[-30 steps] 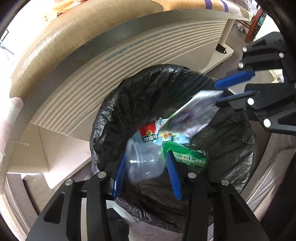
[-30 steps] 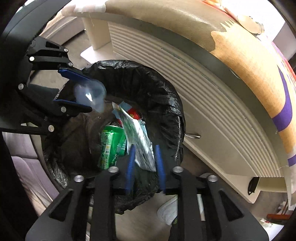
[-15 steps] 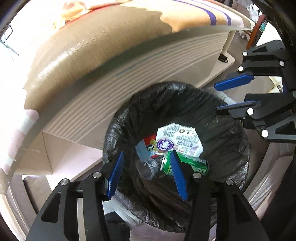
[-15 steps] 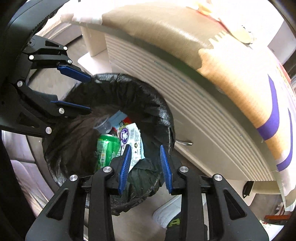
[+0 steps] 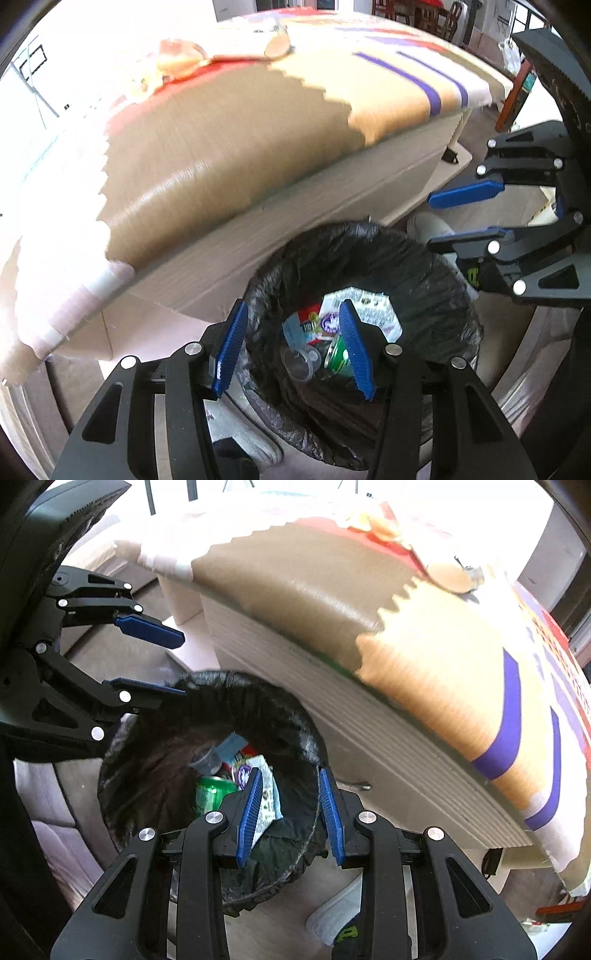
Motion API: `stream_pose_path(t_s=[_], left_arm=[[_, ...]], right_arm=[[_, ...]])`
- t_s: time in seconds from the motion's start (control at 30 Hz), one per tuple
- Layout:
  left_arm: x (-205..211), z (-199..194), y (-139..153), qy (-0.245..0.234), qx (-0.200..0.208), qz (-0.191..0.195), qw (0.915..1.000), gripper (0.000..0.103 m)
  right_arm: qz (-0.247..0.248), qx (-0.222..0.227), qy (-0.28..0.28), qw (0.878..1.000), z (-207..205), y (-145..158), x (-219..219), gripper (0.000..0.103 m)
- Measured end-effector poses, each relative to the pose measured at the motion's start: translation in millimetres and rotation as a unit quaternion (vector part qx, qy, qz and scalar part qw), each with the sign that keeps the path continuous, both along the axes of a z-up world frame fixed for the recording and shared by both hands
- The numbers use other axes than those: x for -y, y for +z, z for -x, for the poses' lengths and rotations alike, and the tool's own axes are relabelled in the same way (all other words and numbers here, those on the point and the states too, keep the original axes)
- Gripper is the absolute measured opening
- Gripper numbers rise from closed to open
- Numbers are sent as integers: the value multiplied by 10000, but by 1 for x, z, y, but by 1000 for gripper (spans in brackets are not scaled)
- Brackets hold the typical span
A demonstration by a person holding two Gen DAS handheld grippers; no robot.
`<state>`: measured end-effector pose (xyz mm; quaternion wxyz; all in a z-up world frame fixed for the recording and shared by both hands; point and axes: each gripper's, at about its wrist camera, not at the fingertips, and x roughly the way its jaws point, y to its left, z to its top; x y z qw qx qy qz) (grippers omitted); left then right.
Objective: Collect trash
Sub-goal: 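Move both tools back over the bed toward the jelly cups and strainer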
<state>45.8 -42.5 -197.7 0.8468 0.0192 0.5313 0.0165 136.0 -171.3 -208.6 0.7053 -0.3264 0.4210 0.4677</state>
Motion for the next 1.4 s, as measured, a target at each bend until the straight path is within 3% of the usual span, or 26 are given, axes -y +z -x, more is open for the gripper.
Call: stream_pose_path(t_s=[0.63, 0.9, 1.0, 1.4], left_arm=[[-27, -23, 82, 470, 1013, -79, 9937, 53], [-34, -37, 110, 393, 1427, -644, 9869, 53], [-41, -46, 118, 492, 1505, -417, 9865, 61], [-71, -76, 134, 983, 1713, 233, 9800, 61]], right_arm=[[-817, 352, -474, 9949, -35, 69, -6, 35], [-1076, 375, -740, 9907, -55, 90, -12, 38], [-1169, 356, -862, 9888, -66, 98, -14, 38], [-1622, 175, -1349, 9773, -105, 117, -22, 38]])
